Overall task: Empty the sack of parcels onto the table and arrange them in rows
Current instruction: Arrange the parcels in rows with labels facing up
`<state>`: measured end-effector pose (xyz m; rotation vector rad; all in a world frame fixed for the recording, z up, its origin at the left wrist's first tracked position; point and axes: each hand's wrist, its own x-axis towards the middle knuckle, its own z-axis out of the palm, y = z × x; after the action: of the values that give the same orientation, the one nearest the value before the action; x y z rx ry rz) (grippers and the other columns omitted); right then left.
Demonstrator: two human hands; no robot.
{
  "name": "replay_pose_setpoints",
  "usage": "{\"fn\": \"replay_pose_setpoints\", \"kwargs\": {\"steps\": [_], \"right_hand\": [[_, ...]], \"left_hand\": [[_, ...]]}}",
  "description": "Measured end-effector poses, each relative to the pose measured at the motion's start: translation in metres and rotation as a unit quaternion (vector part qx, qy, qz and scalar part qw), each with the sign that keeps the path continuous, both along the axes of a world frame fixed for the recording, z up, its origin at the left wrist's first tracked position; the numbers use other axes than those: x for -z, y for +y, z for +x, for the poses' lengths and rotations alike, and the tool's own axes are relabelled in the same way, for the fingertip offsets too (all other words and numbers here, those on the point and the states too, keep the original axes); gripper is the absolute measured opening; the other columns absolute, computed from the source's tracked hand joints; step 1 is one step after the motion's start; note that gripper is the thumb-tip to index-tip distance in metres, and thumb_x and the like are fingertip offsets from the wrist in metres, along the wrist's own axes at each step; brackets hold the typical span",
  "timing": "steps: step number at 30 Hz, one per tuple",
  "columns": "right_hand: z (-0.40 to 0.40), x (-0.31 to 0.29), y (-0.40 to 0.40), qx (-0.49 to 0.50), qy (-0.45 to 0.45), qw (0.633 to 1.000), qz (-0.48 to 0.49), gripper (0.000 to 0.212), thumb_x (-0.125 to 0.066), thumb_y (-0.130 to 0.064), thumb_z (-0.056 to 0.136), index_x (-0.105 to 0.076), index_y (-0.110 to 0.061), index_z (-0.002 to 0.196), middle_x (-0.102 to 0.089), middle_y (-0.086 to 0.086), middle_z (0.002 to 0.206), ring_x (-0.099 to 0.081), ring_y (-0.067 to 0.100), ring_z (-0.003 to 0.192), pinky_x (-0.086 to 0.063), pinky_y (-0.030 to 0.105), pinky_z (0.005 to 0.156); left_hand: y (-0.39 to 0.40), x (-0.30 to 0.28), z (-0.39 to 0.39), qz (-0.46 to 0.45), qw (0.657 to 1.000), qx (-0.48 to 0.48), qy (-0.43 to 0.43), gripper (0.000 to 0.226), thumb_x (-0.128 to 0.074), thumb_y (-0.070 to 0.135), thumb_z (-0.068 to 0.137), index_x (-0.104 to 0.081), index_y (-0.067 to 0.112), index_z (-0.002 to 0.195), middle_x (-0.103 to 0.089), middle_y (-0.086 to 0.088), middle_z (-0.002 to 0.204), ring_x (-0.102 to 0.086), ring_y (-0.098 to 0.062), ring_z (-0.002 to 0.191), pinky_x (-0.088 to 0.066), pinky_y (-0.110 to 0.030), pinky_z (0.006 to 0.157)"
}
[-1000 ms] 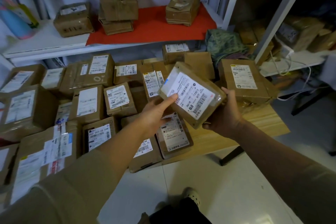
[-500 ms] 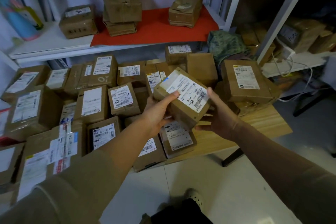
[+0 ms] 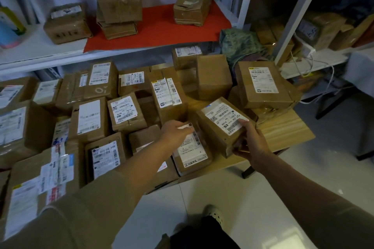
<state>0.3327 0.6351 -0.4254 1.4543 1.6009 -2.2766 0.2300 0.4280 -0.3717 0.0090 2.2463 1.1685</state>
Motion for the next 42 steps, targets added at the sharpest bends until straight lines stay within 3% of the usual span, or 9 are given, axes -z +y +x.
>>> {"fn": "replay_pose_setpoints", "kwargs": {"steps": [4,9,12,16,19,23,28,37,42], "right_hand": [[-0.006,0.008,-0.008,-0.076,-0.089,0.992,0.039,0.044,-0.059,-0.041,0.093,-0.051,-0.018,0.131,-0.06,0.014,0.123,-0.059,0.034,0.108,-0.057,0.047,0.085],[-0.017,0.017,-0.011,-0.143,-0.14,0.96,0.197,0.034,-0.051,-0.01,0.095,-0.054,-0.008,0.129,-0.064,0.014,0.123,-0.059,0.029,0.103,-0.056,0.042,0.082],[-0.029,0.014,-0.018,-0.199,-0.187,0.904,0.328,0.046,-0.06,-0.026,0.087,-0.053,-0.013,0.131,-0.06,0.015,0.127,-0.055,0.036,0.116,-0.049,0.049,0.098],[-0.047,-0.015,-0.043,-0.238,-0.13,0.85,0.452,0.058,-0.061,-0.036,0.091,-0.043,-0.015,0.142,-0.046,0.015,0.14,-0.038,0.036,0.13,-0.036,0.048,0.109],[-0.071,-0.035,-0.065,-0.258,-0.039,0.854,0.45,0.063,-0.064,-0.04,0.09,-0.041,-0.015,0.144,-0.041,0.013,0.144,-0.034,0.033,0.133,-0.036,0.049,0.109],[-0.118,-0.045,-0.089,-0.3,0.001,0.855,0.424,0.092,-0.074,-0.051,0.079,-0.029,-0.016,0.151,-0.037,0.012,0.149,-0.03,0.033,0.139,-0.035,0.051,0.111],[-0.185,-0.042,-0.102,-0.373,-0.03,0.841,0.39,0.126,-0.079,-0.068,0.061,-0.008,-0.026,0.155,-0.023,0.01,0.159,-0.023,0.035,0.145,-0.032,0.056,0.113],[-0.24,-0.026,-0.116,-0.448,-0.049,0.787,0.421,0.13,-0.086,-0.057,0.057,0.0,-0.034,0.152,-0.022,0.01,0.149,-0.034,0.036,0.135,-0.043,0.05,0.104],[-0.244,-0.024,-0.124,-0.46,-0.036,0.772,0.437,0.131,-0.083,-0.062,0.06,0.004,-0.031,0.153,-0.02,0.012,0.149,-0.03,0.036,0.135,-0.039,0.047,0.103]], "left_hand": [[-0.009,0.008,-0.003,-0.038,0.999,-0.001,0.01,0.053,-0.068,0.031,0.091,-0.055,0.008,0.137,-0.057,-0.009,0.134,-0.058,-0.024,0.113,-0.048,-0.027,0.081],[-0.022,0.011,-0.009,-0.039,0.999,0.001,0.004,0.034,-0.065,0.028,0.094,-0.066,0.009,0.121,-0.068,-0.005,0.111,-0.061,-0.011,0.087,-0.046,-0.023,0.067],[-0.028,0.011,-0.014,-0.027,0.999,-0.019,0.01,0.021,-0.063,0.023,0.095,-0.068,0.009,0.109,-0.06,0.004,0.087,-0.053,-0.003,0.074,-0.043,-0.019,0.061],[-0.041,0.009,-0.02,-0.021,0.998,-0.054,0.033,0.035,-0.066,0.024,0.093,-0.062,0.009,0.124,-0.06,-0.008,0.123,-0.058,-0.021,0.111,-0.046,-0.027,0.088],[-0.053,0.013,-0.027,-0.017,0.996,-0.08,0.042,0.041,-0.067,0.026,0.092,-0.06,0.011,0.129,-0.059,-0.006,0.126,-0.055,-0.02,0.113,-0.045,-0.03,0.093],[-0.067,0.016,-0.04,-0.016,0.991,-0.123,0.047,0.029,-0.066,0.023,0.092,-0.064,0.012,0.119,-0.062,0.003,0.103,-0.054,-0.009,0.091,-0.043,-0.027,0.083],[-0.077,0.016,-0.068,-0.046,0.983,-0.167,0.061,0.03,-0.064,0.023,0.093,-0.065,0.014,0.122,-0.061,-0.004,0.127,-0.054,-0.02,0.116,-0.044,-0.03,0.096],[-0.082,0.024,-0.114,-0.121,0.969,-0.202,0.077,0.04,-0.067,0.021,0.092,-0.059,0.014,0.13,-0.05,-0.008,0.143,-0.05,-0.026,0.127,-0.046,-0.021,0.077],[-0.087,0.035,-0.119,-0.175,0.966,-0.18,0.059,0.037,-0.065,0.023,0.092,-0.061,0.016,0.128,-0.05,-0.007,0.138,-0.044,-0.027,0.131,-0.046,-0.039,0.104]]}}
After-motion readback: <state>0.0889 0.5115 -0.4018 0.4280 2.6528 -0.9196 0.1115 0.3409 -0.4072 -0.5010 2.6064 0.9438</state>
